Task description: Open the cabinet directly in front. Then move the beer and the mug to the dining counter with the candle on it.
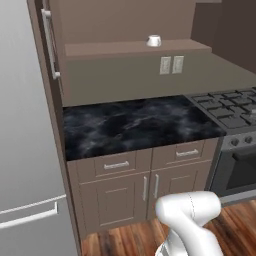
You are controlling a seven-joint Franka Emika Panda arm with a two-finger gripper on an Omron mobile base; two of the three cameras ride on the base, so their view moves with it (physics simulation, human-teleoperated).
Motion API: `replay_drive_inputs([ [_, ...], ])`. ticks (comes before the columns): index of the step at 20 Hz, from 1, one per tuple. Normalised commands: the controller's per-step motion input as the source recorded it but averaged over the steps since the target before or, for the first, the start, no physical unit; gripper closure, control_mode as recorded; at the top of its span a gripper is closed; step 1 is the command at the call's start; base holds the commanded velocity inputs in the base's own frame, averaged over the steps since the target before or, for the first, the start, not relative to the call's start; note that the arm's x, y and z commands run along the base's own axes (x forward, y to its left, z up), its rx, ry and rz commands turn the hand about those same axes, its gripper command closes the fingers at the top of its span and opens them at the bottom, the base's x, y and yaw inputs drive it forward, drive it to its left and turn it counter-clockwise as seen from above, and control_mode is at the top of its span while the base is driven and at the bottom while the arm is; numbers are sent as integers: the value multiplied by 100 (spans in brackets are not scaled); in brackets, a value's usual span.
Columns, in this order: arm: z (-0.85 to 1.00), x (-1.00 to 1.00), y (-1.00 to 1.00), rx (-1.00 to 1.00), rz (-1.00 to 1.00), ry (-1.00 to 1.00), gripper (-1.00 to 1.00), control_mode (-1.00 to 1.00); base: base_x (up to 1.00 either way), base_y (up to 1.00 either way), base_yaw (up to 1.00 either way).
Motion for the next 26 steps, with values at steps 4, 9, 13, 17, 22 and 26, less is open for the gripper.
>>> replay_drive_inputs([
  [4, 0, 0, 0, 0, 0, 0, -100, 100, 55, 20, 0],
  [9, 0, 0, 0, 0, 0, 0, -100, 100, 53, 27, 0],
  [13, 0, 0, 0, 0, 0, 0, -100, 100, 57, 37, 0],
  [17, 0, 0, 0, 0, 0, 0, -100, 100, 54, 44, 0],
  [22, 0, 0, 0, 0, 0, 0, -100, 100, 42, 49, 0],
  [26, 0, 0, 0, 0, 0, 0, -100, 100, 31, 50, 0],
])
